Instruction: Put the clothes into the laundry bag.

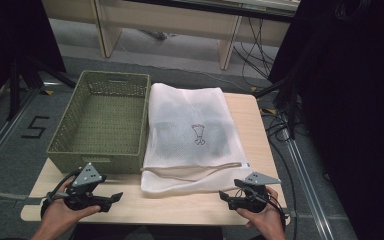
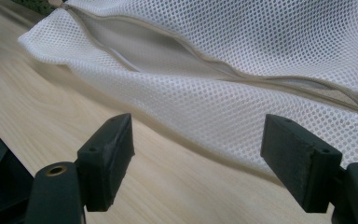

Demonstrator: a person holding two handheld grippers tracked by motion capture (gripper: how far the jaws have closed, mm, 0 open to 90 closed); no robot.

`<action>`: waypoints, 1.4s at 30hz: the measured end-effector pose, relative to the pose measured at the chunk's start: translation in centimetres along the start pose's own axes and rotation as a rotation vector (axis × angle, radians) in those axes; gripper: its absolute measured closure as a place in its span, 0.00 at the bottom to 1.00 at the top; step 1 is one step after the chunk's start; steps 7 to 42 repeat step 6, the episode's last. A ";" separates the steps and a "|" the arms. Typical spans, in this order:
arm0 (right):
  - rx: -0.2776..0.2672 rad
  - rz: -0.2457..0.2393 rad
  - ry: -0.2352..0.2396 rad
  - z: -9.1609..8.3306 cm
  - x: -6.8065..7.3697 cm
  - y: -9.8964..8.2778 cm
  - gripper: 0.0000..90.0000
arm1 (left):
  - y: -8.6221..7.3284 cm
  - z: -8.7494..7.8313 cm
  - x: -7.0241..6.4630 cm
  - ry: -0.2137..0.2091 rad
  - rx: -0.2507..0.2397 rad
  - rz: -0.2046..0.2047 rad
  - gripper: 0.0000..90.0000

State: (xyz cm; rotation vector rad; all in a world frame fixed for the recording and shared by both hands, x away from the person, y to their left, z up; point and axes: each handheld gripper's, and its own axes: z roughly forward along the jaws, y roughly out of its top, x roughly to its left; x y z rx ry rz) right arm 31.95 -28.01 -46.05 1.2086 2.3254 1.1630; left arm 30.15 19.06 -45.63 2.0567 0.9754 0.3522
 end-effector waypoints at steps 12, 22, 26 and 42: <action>0.008 -0.014 -0.019 -0.1 -0.1 0.1 0.29 | 0.0 0.0 0.0 0.000 0.002 0.002 0.23; 0.008 -0.014 -0.019 -0.1 -0.1 0.1 0.29 | 0.0 0.0 0.0 0.000 0.002 0.002 0.23; 0.008 -0.014 -0.019 -0.1 -0.1 0.1 0.29 | 0.0 0.0 0.0 0.000 0.002 0.002 0.23; 0.008 -0.014 -0.019 -0.1 -0.1 0.1 0.29 | 0.0 0.0 0.0 0.000 0.002 0.002 0.23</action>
